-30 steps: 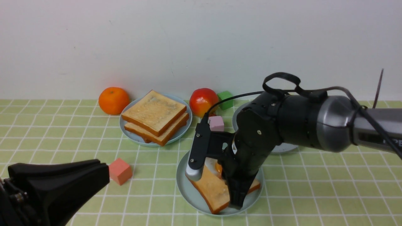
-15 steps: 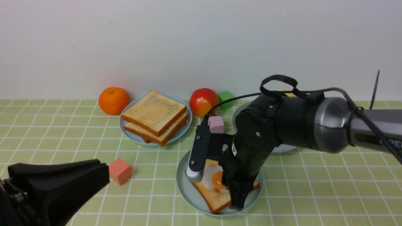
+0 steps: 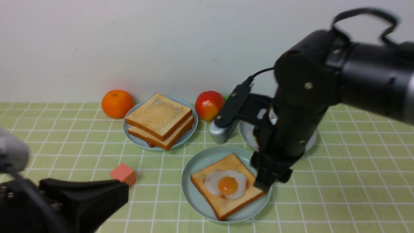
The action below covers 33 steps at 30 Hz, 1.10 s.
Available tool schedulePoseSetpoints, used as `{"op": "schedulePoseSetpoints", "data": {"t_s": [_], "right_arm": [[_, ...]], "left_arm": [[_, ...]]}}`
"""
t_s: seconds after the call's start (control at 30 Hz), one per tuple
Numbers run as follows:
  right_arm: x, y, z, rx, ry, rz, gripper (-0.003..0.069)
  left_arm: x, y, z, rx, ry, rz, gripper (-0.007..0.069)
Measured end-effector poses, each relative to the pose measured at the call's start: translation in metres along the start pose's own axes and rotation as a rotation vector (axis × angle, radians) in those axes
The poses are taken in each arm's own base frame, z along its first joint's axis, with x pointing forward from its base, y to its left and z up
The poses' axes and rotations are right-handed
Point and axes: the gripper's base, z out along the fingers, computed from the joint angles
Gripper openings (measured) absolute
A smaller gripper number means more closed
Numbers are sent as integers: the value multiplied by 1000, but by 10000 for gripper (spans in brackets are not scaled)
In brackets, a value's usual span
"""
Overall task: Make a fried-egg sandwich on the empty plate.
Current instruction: Use the left arm to grab a slice of bread
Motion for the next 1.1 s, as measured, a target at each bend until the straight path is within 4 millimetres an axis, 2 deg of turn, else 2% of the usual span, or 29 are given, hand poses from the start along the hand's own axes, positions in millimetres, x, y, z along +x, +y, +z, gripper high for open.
{"op": "schedulePoseSetpoints", "data": {"t_s": [0.1,0.17,0.23,0.27,0.37,0.47,0.53,0.7,0.9,1.0,1.1], "right_arm": [[22,2,-40,34,-55,66,197],[36,4,-59,51,-94,103,79],[53,8,-76,63,-133,169,1],[56,9,-80,65,-145,183,-4],[84,16,-99,69,-190,262,-10],[108,23,-111,73,-226,287,-9],[114,25,-114,75,-237,291,-9],[142,33,-126,85,-291,301,-7],[155,36,-138,94,-346,307,-6],[159,38,-141,88,-362,316,-3],[160,40,-142,65,-368,319,-2]], "left_arm": [[-5,-4,28,-43,134,-24,-9],[-11,-6,44,-72,199,-21,-13],[-17,-6,67,-114,277,-1,-13],[-19,-6,72,-121,283,-2,-13],[-40,6,100,-187,326,-8,-13],[-57,39,130,-240,408,-23,-13],[-61,48,139,-243,427,-29,-13],[-81,87,188,-216,474,-9,-13],[-86,116,231,-261,498,41,8],[-82,133,258,-307,532,123,88],[-76,145,276,-345,555,179,183]]}}
